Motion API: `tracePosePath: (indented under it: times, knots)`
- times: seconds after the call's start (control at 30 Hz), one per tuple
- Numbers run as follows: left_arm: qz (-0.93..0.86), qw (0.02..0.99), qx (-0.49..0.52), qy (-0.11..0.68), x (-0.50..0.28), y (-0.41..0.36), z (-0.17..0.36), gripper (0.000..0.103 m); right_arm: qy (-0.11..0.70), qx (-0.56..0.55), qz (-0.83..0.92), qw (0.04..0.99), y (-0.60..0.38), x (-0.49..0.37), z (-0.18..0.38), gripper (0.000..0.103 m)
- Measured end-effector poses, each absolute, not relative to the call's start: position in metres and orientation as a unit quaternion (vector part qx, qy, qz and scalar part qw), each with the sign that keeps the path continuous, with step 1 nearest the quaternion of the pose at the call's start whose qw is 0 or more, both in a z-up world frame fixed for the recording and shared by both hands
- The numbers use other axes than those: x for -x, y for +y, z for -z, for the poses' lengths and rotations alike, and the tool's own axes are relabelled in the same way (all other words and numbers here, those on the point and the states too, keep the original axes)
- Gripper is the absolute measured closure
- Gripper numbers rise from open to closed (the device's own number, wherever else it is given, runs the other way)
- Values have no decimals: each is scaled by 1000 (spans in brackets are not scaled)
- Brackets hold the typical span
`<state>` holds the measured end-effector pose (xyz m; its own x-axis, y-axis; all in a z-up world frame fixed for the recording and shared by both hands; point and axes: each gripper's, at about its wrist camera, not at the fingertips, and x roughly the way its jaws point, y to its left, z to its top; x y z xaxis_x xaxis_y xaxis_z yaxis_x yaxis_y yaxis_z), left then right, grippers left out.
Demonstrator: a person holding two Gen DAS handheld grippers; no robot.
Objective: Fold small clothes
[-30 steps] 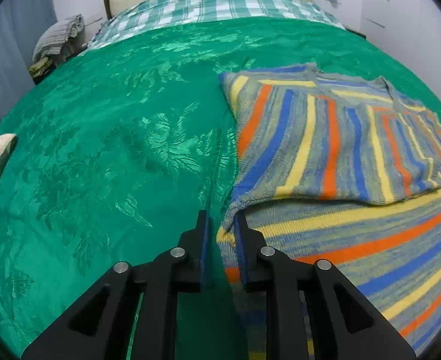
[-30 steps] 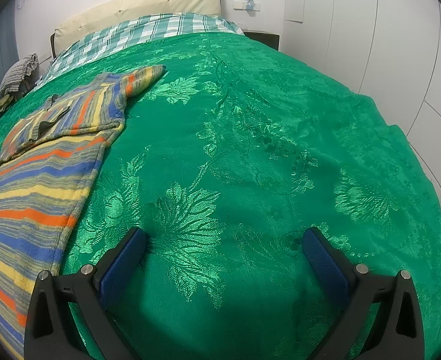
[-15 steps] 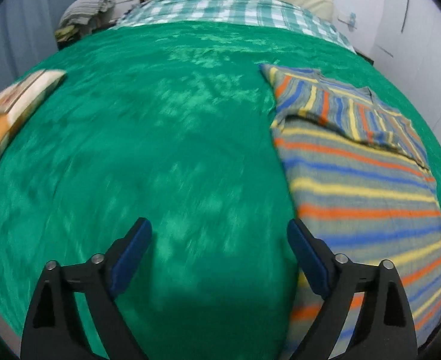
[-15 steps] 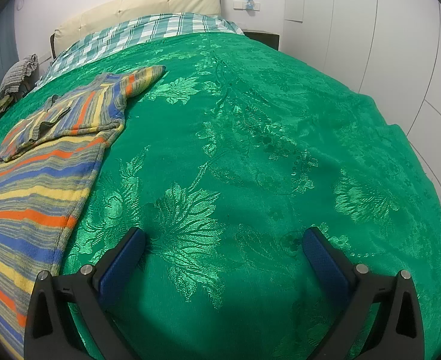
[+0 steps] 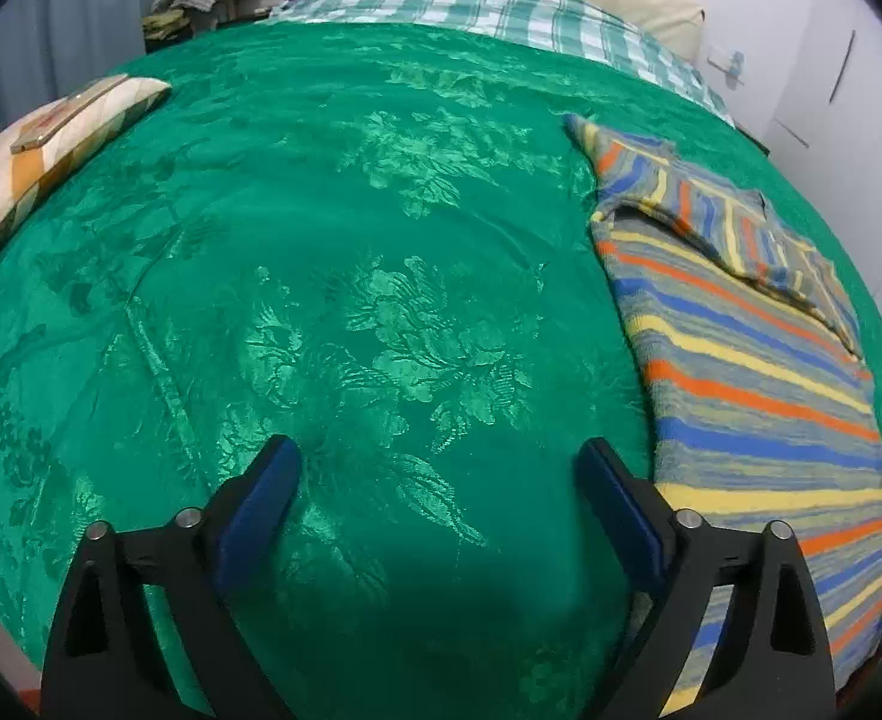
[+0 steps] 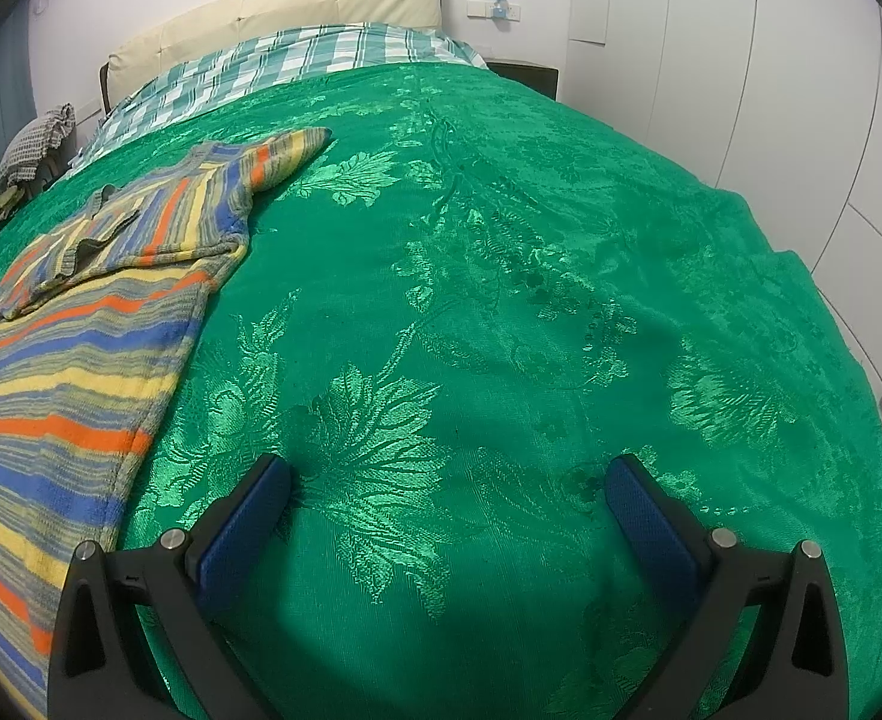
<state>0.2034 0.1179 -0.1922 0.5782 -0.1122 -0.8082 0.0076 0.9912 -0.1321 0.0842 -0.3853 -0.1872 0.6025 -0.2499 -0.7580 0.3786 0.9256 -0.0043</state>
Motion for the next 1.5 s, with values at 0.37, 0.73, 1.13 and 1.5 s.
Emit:
tracePosePath:
  times: [0.37, 0.73, 1.13, 1.5]
  knots:
    - [30, 894, 7, 447, -203, 103, 210, 0, 408, -82, 174, 892, -386, -85, 188, 0]
    - [30, 902, 8, 432, -201, 105, 212, 0, 408, -83, 174, 892, -386, -85, 189, 0]
    - [30, 903, 8, 429, -200, 104, 213, 0, 408, -84, 174, 892, -386, -85, 189, 0]
    - [31, 903, 9, 428, -201, 104, 213, 0, 408, -84, 174, 892, -386, -84, 189, 0]
